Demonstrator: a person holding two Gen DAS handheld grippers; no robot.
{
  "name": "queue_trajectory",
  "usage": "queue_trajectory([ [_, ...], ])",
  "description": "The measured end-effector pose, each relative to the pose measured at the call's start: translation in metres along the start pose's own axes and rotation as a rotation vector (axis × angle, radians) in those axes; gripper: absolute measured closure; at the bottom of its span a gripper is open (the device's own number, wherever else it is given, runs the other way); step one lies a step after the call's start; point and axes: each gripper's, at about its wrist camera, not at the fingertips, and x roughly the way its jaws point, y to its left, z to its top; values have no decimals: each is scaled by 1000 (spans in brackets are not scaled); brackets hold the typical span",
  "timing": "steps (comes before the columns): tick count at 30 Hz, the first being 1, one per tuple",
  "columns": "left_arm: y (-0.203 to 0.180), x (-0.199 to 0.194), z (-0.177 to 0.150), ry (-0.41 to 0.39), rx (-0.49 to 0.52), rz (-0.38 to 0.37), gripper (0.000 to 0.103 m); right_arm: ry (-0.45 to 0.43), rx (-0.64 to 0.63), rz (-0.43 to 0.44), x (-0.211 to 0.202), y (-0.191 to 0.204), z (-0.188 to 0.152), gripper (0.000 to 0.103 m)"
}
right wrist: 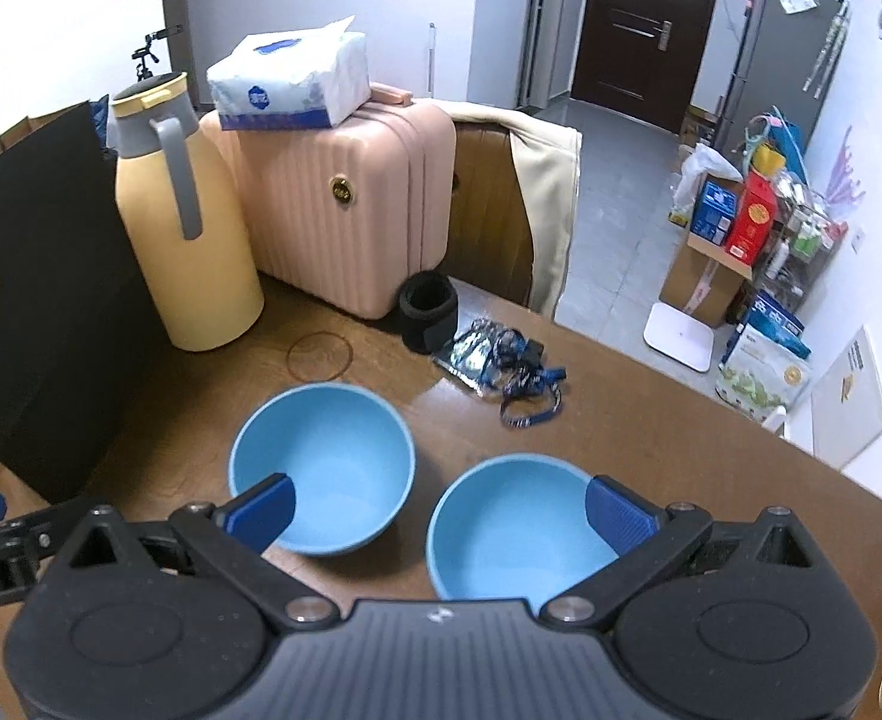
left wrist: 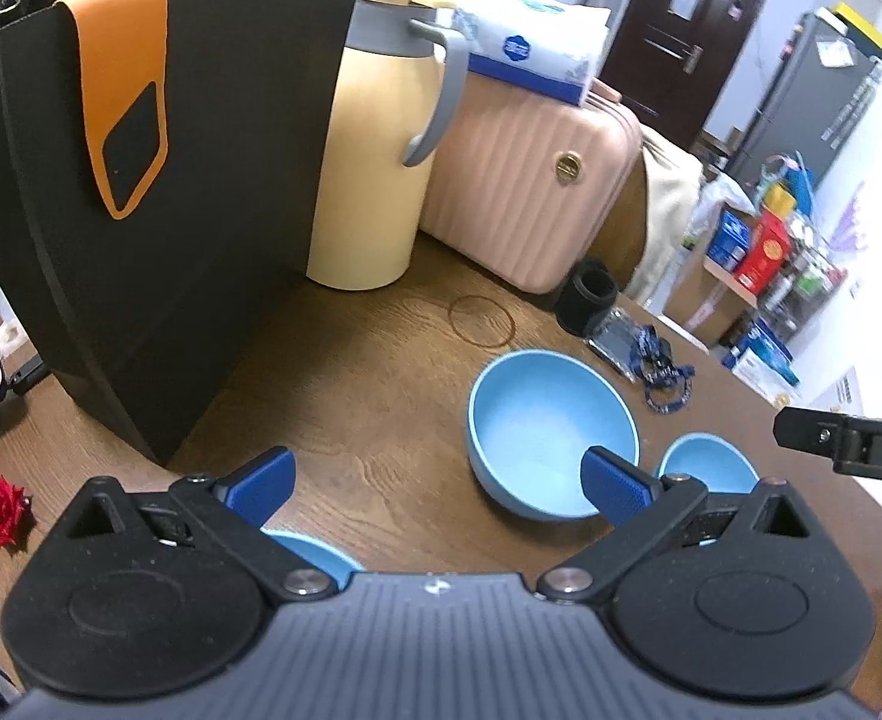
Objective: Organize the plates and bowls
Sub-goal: 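Move both grippers to the rim of another light-blue bowl, then close the left gripper on the bowl rim while the right gripper clamps it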
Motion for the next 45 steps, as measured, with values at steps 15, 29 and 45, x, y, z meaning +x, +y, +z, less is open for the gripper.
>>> queue_trajectory([
  [15,-31,47,-3,11,-186,117,0,36,-73,107,78,-17,34,0],
  [29,-34,107,-7,60,-333,245,0,108,-167,127,160,6,30,0],
  [45,-37,165,-26,160,-334,281,25,189,-150,150,220,4,9,30],
])
